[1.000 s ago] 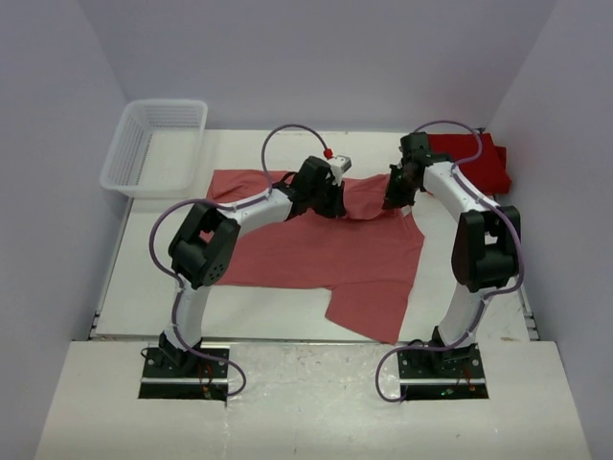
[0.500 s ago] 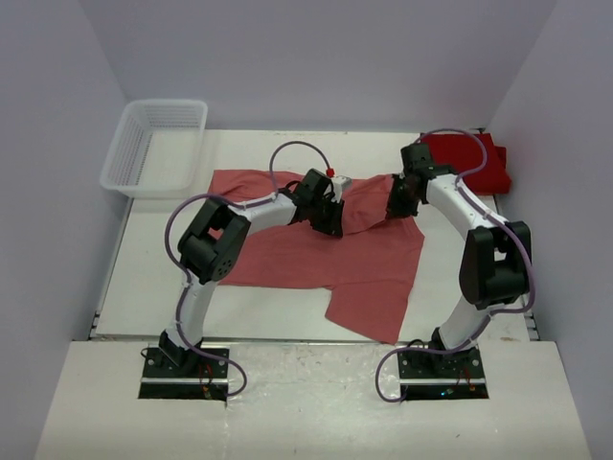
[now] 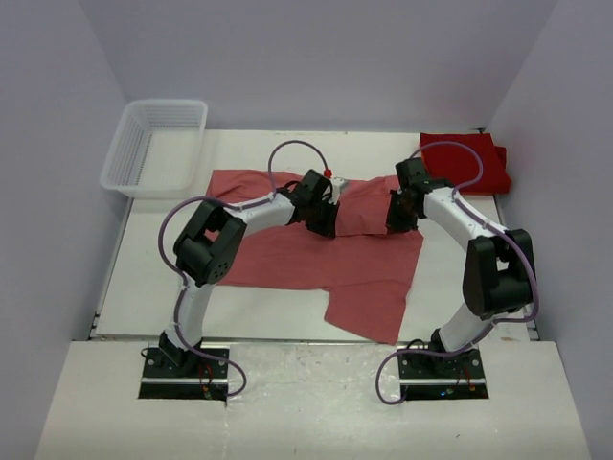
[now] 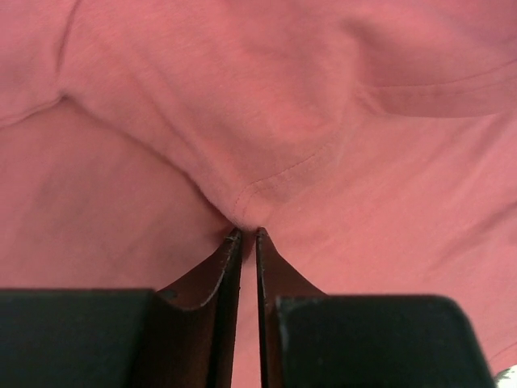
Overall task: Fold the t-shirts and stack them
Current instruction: Fold the flattened tshirt in 1/3 of the way
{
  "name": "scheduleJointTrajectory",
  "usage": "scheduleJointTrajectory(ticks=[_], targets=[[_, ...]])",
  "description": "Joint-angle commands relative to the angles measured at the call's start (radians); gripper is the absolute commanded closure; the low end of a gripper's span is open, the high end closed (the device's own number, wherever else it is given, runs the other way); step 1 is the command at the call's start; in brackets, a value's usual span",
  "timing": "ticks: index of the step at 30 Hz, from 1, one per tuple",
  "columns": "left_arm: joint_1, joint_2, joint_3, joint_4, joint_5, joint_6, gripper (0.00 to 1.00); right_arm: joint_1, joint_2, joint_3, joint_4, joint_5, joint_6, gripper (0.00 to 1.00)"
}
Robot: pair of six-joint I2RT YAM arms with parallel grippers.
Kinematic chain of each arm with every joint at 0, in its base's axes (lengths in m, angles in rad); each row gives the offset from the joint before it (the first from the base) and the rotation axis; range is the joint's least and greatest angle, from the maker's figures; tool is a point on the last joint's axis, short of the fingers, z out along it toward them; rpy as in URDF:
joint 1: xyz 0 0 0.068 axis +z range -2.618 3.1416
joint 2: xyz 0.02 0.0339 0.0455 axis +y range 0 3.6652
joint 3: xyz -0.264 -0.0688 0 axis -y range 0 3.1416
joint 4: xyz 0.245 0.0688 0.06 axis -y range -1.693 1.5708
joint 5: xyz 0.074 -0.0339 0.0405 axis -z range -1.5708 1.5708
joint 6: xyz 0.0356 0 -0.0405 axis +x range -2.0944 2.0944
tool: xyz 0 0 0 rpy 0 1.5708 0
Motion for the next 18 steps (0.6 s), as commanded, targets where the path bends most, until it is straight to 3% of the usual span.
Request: scheduleJointTrajectory(ticks=[1, 4, 9, 18], targets=[[0.002, -0.094, -0.017, -0.079, -0.088, 0.043, 0.88, 0.004, -0.046, -0.028, 0.028, 0.070, 0.024, 1.00], [0.002, -0.140, -0.020, -0.103, -0.124, 0.056, 0.89, 0.004, -0.041, -0.049, 0.026, 0.090, 0.039, 1.00], [0.002, -0.172, -0.021, -0.111, -0.096, 0.062, 0.77, 0.006, -0.003, -0.080, 0.031, 0.096, 0.052, 1.00], [0.002, -0.204, 0.001, -0.057, -0.076, 0.057, 0.72, 0.023, -0.088, -0.143, 0.008, 0.216, 0.072, 0.72]])
